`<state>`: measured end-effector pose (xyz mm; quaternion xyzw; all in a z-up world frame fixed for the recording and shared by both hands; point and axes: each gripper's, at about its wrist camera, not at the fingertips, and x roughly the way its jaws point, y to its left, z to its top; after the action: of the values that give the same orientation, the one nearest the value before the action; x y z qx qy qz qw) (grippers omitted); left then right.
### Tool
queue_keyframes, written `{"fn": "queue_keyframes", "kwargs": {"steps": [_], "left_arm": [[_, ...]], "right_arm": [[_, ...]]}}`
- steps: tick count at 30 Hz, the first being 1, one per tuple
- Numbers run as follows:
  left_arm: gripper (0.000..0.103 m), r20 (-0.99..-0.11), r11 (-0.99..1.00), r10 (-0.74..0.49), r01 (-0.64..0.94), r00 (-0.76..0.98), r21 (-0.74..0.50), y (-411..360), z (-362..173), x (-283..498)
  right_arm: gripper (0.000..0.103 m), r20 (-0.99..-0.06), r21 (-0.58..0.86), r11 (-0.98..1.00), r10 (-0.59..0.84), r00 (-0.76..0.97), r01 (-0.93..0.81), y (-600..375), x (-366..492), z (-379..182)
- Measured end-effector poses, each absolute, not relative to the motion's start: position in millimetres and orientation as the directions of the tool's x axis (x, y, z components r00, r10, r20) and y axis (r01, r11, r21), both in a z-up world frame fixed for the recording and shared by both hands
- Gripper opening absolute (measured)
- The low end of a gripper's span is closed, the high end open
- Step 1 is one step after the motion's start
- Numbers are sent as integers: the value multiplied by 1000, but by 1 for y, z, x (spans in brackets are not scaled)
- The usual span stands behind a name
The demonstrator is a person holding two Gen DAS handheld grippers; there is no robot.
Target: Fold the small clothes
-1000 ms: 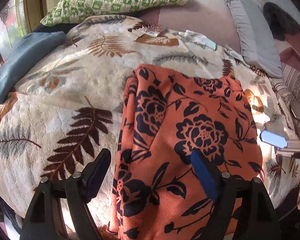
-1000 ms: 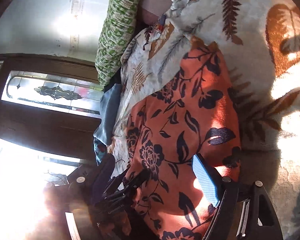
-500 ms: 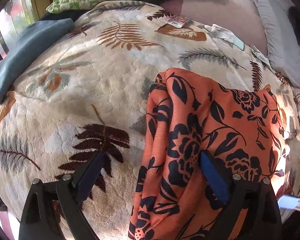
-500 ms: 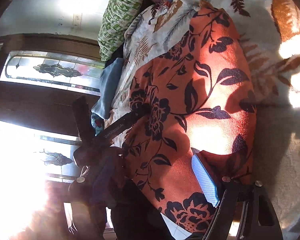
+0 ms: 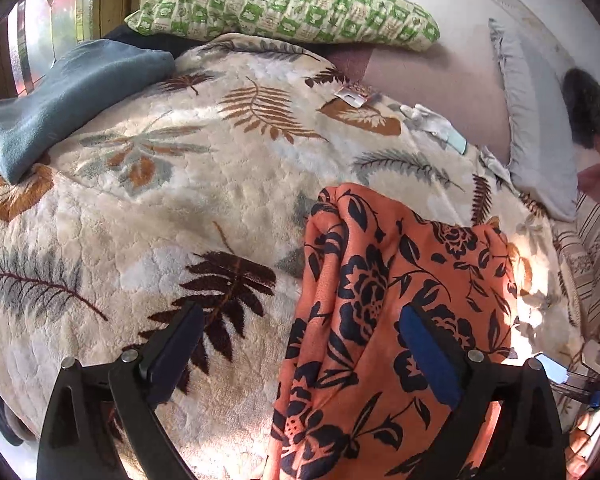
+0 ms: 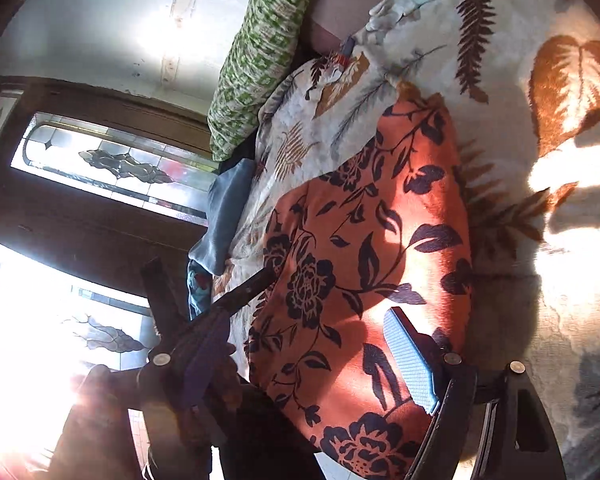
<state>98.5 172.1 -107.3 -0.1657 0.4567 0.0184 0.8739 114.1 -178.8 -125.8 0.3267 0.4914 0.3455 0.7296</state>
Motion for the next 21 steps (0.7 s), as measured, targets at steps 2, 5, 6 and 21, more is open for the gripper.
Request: {"fn": "queue_keyframes", "kwargs": {"steps": [2,5,6,21], "left_arm": [[99,-817,926,-190,-178,544,-334,182,-116,95],[99,-799,865,-328,-180,503,-469,191,-134,89],[99,-786,835,-381,-185,486,-519,191,-141,88],[35,-818,880,-380,-103,432,-463,157,-144,100]], "right_arm": [[82,-504,812,564,806,309,-147,-195,113,-132],[82,-523,820,568,797,301,-78,-207,120,-153],[82,-524,827,560,802,288,-57,-207,122,-161],[57,-665,716,689,722,189,-114,-154,141,-186]]}}
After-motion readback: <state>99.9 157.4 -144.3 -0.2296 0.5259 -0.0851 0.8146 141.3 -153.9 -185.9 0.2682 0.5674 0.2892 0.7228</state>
